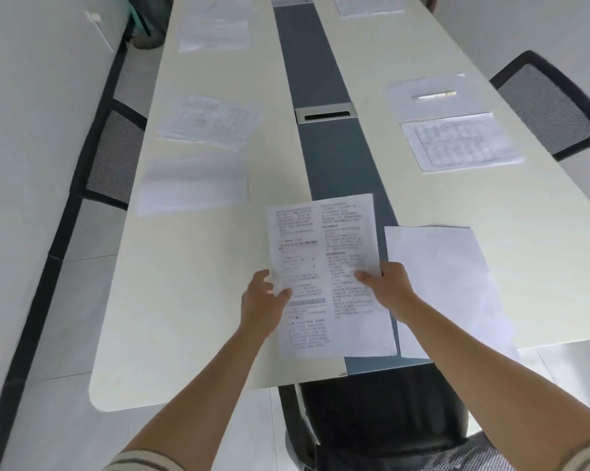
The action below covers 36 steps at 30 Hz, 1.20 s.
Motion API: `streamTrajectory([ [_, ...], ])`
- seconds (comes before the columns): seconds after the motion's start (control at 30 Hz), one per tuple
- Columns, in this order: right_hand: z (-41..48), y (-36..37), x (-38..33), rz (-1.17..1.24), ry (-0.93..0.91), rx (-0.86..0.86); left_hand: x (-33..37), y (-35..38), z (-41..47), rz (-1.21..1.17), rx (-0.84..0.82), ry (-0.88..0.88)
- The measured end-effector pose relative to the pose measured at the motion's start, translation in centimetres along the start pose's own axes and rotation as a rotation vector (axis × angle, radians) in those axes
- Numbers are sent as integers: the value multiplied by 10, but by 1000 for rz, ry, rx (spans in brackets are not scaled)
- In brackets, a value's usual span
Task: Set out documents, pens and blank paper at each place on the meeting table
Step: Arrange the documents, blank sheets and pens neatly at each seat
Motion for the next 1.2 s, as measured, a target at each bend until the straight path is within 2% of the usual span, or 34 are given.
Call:
streamTrajectory([
  [0.07, 17, 12, 9, -51, 65, 0, -24, 12, -12, 289, -28, 32],
  [0.17, 36, 25, 18, -148, 94, -21, -53, 36, -29, 591, -165, 162],
  [0.23, 38, 25, 20, -351, 31, 25, -67, 47, -35, 739, -233, 203],
  [0.33, 19, 17, 32, -716, -199, 107, -74, 52, -36, 834, -222, 263],
  [0.4, -5, 18, 46, -929, -331, -35, -75, 52, -34, 830, -195, 292],
  [0.47, -22, 23, 66, -1081, -364, -227, -73, 52, -33, 807, -177, 302],
  [0.5, -24, 24, 75, -1119, -363, -266, -71, 53, -32, 798, -175, 305],
  [0.87, -5, 11, 63, -1046, -383, -232, -56, 59, -20, 840, -139, 310],
  [0.9, -5, 1, 60, -992, -387, -174, -54, 60, -21, 850, -133, 316],
  [0.97, 0, -38, 58, -829, -360, 70, -44, 68, -25, 861, -124, 345],
  [1.0, 4, -64, 62, -758, -304, 221, -37, 75, -27, 859, -127, 369],
  [1.07, 11, -117, 78, -645, -66, 427, -21, 94, -36, 860, -169, 438],
  [1.13, 12, -157, 101, -526, 227, 470, -9, 118, -46, 879, -241, 501],
  [1.2, 10, -176, 123, -455, 413, 430, -5, 138, -50, 903, -315, 508],
])
Point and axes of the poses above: each hand's wrist, its own z-axis towards the middle knuckle, its own y-axis out of the palm, x = y × z, the point moved 3 cm from there along z, towards the middle knuckle, and after that the axes turned 3 degrees about y, right-handed, at the moved point
